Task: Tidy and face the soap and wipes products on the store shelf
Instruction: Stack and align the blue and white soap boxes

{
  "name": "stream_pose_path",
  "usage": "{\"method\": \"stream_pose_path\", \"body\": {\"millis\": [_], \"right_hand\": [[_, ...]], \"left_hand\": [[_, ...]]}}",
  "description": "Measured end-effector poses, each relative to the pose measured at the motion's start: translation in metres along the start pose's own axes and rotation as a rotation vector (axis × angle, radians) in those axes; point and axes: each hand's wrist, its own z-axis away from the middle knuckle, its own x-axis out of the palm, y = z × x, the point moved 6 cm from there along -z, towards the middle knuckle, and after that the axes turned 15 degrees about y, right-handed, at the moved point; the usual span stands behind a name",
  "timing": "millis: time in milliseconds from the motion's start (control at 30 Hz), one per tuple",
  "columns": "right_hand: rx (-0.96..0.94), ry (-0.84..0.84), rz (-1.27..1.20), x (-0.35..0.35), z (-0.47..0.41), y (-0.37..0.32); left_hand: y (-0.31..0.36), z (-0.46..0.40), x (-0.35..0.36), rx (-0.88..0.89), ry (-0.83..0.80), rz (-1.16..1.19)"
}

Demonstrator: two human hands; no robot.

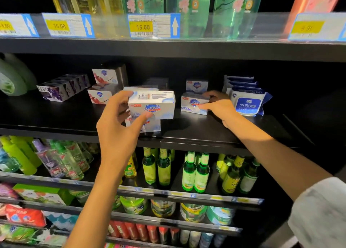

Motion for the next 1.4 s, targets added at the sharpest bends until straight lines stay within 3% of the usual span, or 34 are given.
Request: {"method": "stream_pose_path", "body": {"millis": [167, 300, 500, 833, 1067, 1400], "right_hand": [[-0.007, 0.046, 0.074, 0.007, -0.02, 0.007], [-0.051, 0.015, 0.298, 0.013, -0.04, 0.007], [-0.042, 0.056, 0.393, 0.022, -0.058, 0.008], [0.171, 0.162, 0.132, 0.031, -0.08, 0.028], [0.196, 0.249, 0.105, 0.026, -0.091, 0.03], [0.13, 0.195, 0.176, 0.029, -0.071, 0.023]], "left_hand": [[0.005, 0.037, 0.043, -0.108, -0.155, 0.051], [-0.014, 0.058, 0.077, -0.185, -0.275, 0.045], [-0.038, 0.052, 0.107, -0.089, -0.386, -0.145], [-0.057, 0.052, 0.112, -0.033, -0.392, -0.227], [-0.057, 0.053, 0.113, -0.025, -0.386, -0.256], [-0.059, 0.053, 0.114, -0.061, -0.381, -0.267]]}}
